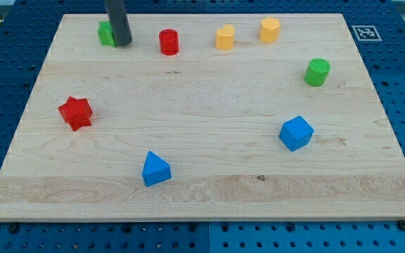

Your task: Move your arm to the right side of the board

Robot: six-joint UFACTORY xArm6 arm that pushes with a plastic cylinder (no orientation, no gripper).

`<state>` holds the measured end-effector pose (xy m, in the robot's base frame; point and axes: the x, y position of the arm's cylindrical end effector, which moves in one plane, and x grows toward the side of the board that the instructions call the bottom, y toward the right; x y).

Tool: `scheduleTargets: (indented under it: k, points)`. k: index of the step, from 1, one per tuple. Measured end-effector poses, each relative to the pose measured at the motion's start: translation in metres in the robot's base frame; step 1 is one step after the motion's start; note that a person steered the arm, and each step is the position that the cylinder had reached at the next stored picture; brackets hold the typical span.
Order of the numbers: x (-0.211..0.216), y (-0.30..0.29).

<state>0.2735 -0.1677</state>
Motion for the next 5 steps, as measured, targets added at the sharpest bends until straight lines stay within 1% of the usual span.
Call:
scheduleTargets:
  k: [2, 3, 4, 5]
  points:
    - [-0.024, -0.019]
    - [0.039, -0.013]
    - [0.064, 0.034]
    - [0.063, 0.121]
